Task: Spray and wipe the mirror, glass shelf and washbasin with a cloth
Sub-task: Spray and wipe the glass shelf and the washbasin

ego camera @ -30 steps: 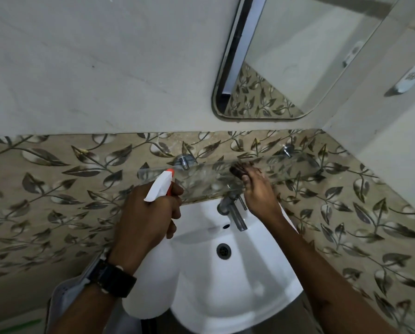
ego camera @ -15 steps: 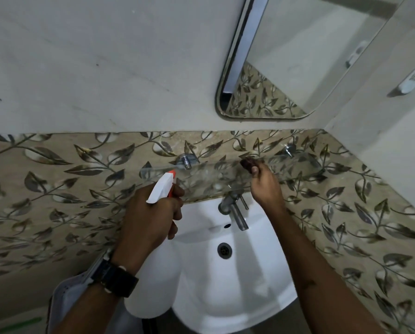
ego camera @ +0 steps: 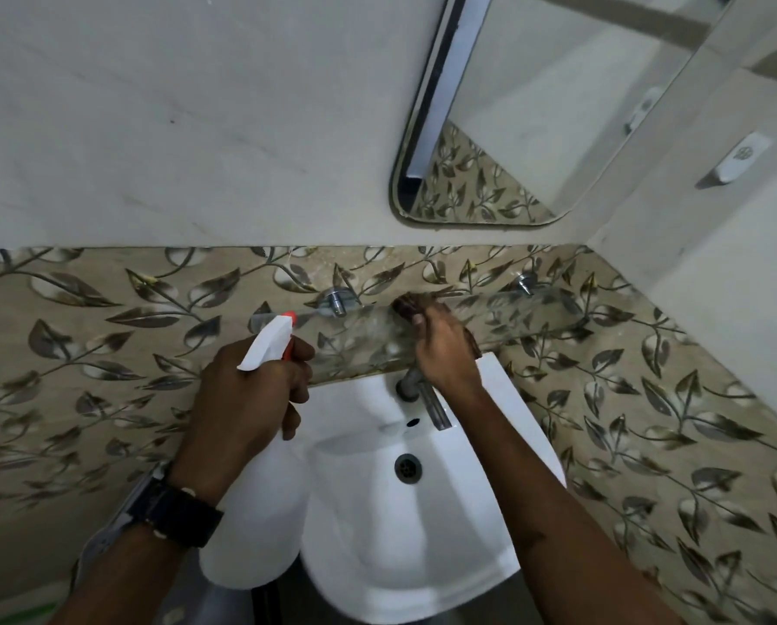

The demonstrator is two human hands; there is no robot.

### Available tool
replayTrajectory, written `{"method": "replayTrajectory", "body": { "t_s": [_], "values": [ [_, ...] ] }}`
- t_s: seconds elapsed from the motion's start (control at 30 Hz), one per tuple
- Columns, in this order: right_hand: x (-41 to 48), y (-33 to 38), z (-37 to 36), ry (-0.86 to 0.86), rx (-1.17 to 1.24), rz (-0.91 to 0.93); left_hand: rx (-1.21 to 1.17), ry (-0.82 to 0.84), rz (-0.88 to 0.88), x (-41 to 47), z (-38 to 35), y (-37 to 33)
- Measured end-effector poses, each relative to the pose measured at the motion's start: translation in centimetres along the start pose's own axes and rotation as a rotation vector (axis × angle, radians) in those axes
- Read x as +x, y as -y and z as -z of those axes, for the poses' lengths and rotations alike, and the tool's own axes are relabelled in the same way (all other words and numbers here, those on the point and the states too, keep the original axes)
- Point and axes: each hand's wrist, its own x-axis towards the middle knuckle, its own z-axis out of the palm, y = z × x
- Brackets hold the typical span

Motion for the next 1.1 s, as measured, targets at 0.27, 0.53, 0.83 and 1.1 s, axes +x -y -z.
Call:
{"method": "replayTrajectory", "body": {
  "t_s": [0.27,0.53,0.83,1.1],
  "values": [
    [-0.2,-2.5,1.5,-0.042,0.082,-0.209,-0.014,0.019,-0.007,-0.3,0.3,-0.2],
    [-3.9,0.1,-0.3,0.019,0.013,0.063,0.027,0.0,0.005,-0.4,1.4,0.3],
    [-2.2,3.5,-1.7,0.097,-0.014,0.122,0.005,0.011,-0.012,-0.3,1.4,-0.6],
    [-0.8,3.7,-1.0,0.012,0.008,-0.073,0.003,-0.02,-0.018,0.0,1.7,-0.8]
  ]
}}
